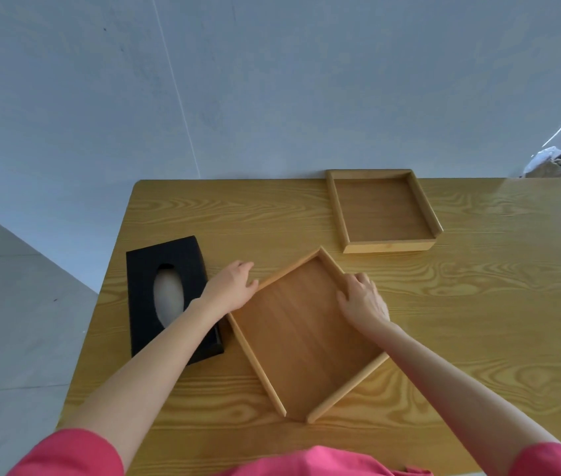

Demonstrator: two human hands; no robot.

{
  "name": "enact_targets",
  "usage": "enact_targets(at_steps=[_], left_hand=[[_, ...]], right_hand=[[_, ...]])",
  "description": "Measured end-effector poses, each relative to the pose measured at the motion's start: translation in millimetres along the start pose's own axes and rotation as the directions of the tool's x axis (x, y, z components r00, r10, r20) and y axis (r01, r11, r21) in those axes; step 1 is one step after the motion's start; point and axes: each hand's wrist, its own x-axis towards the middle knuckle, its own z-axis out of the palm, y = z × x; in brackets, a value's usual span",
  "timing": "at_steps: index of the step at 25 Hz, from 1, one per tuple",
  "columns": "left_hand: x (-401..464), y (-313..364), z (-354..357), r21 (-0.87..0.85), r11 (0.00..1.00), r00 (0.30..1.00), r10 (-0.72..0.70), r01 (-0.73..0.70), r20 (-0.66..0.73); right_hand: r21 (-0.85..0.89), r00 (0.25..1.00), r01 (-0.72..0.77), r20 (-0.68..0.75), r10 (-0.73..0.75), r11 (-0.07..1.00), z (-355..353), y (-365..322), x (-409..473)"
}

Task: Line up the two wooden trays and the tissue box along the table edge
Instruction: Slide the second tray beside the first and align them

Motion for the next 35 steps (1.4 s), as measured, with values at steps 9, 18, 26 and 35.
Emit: enact_targets(at_steps=[9,18,26,35], left_hand=[[10,12,36,0.045,0.993,0.992,-0.105,0.108,-0.069],[-2,35,57,0.136,0.970,0.974,-0.185,0.202,-0.132],[-34,40,72,0.147,0.939,0.942,-0.285,0.312,-0.175],[-46,39,86,0.049,0.932,0.902,-0.332,0.359,-0.277]], right_hand=[[0.080,0.997,-0.052,-0.054,0.057,0.995,-1,42,18],[0.020,1.000,0.008,-0.005,-0.008,1.000,-22,49,52],[0.126,0.997,-0.049,-0.057,0.056,0.991,1,81,-9],[0.117,0.980,-0.197,0.023,0.196,0.973,36,94,-67]])
